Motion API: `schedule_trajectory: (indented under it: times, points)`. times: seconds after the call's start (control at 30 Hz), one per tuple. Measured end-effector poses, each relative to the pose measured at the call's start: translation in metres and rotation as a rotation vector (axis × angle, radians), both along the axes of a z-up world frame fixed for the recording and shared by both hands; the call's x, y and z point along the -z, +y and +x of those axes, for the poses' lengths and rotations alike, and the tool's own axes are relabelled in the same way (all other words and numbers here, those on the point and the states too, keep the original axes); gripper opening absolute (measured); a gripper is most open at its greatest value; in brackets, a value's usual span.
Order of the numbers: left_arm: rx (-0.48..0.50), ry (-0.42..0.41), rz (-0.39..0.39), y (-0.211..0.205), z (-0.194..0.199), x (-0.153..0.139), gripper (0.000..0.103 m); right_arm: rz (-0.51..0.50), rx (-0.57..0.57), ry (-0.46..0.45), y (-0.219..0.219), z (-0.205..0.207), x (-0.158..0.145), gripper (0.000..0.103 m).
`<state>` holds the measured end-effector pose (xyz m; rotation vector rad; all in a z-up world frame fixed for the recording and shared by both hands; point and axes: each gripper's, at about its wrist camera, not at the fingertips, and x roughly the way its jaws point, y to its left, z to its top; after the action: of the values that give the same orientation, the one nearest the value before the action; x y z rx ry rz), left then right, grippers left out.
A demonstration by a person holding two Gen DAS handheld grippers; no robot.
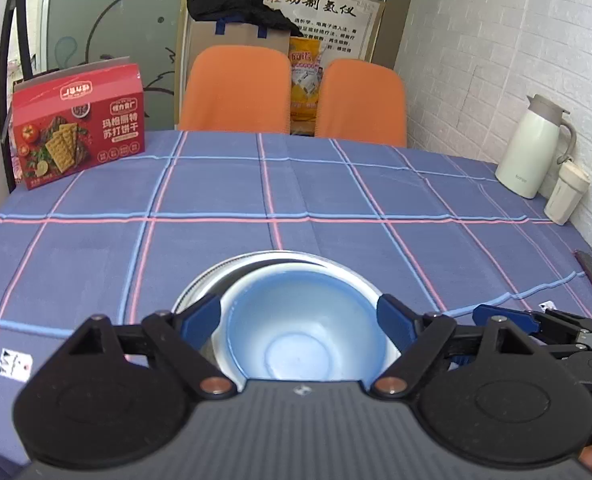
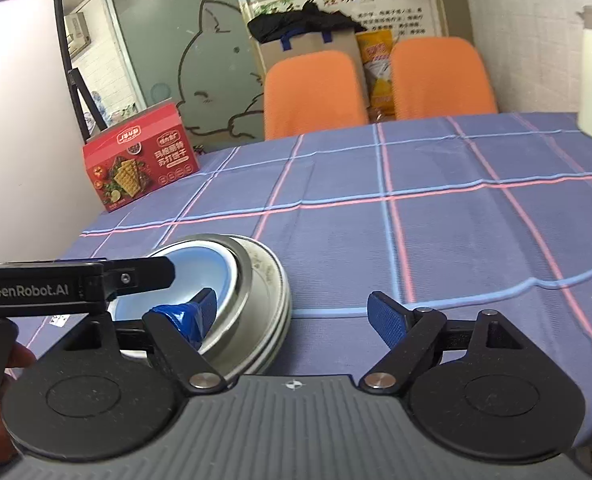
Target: Organize plates and bowls
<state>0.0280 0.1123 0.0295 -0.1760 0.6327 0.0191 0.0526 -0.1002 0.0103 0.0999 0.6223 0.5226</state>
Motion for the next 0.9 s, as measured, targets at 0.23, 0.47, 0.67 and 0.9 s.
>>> schedule_trajectory:
  times: [0.23,0.47,0.67,0.9]
  points:
    - [0.0,-0.058,0.022,-0.024,-0.045,0.003,0.084,0.037,0.064,-0.057,-0.028,-0.045,0.003,0.07]
    - [-0.006,-0.061,0.177,-0.054,-0.073,0.015,0.084,0.086,0.119,-0.072,-0.046,-0.062,0.005,0.07]
    - [0.027,-0.081,0.188,-0.072,-0.081,0.016,0.084,0.093,0.148,-0.072,-0.058,-0.069,0.01,0.07]
    - [0.062,-0.05,0.202,-0.087,-0.073,0.021,0.084,0.13,0.196,-0.018,-0.077,-0.062,0.019,0.07]
